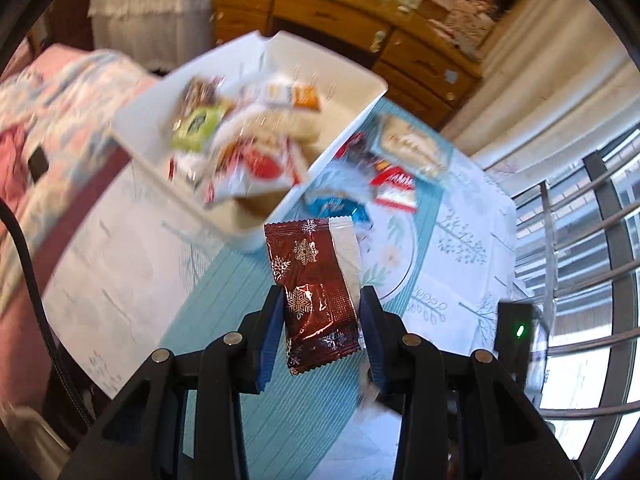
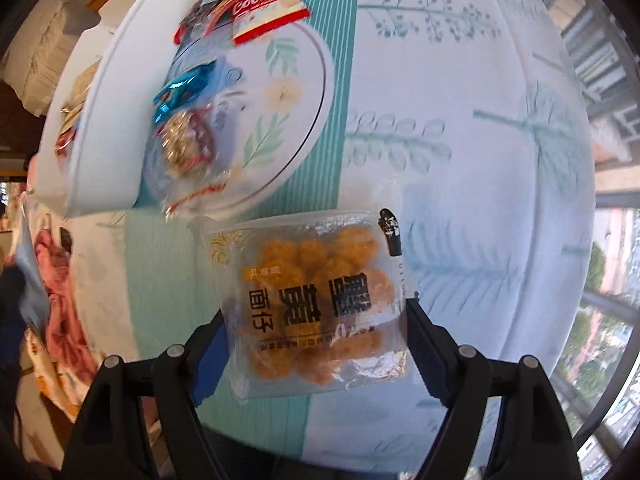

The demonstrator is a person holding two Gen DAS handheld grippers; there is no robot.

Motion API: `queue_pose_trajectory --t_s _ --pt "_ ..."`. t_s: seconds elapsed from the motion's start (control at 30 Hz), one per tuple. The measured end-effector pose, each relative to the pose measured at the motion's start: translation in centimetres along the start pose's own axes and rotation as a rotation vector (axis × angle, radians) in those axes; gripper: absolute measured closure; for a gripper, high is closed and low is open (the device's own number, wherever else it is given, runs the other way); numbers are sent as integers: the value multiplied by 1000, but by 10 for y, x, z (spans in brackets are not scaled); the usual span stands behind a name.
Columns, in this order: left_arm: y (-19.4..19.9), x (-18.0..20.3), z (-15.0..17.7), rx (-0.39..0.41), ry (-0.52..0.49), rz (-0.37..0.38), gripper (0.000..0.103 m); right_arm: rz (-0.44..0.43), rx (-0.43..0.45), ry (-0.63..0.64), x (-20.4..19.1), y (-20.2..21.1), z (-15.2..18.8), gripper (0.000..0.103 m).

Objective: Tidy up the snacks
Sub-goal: 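Carry the brown pack to the tray with left tool while right tool carries the cake bag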

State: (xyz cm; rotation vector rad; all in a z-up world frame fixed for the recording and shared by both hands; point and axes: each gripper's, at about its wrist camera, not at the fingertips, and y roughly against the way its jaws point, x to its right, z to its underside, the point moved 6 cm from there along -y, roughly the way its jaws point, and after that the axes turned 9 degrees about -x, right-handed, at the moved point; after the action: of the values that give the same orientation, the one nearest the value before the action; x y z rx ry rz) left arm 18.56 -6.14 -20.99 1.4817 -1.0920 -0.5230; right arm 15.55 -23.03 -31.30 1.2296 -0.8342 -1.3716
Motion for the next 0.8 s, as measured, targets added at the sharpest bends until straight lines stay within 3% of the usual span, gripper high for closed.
queue_pose_trajectory --t_s 0.1,0.17,0.3,0.5,0.8 --pt "16 6 -14 24 -57 7 67 -24 17 -7 -7 10 10 23" --pt "25 9 -22 39 -91 19 67 -25 36 -8 -9 26 -7 23" --pt "45 5 -43 72 -154 33 67 -22 96 -29 -33 44 -4 23" --pt "60 -24 -76 107 -214 4 67 -72 183 -60 -80 48 -26 23" --pt "62 -83 -121 132 -282 -22 67 -75 402 -70 -150 76 -54 22"
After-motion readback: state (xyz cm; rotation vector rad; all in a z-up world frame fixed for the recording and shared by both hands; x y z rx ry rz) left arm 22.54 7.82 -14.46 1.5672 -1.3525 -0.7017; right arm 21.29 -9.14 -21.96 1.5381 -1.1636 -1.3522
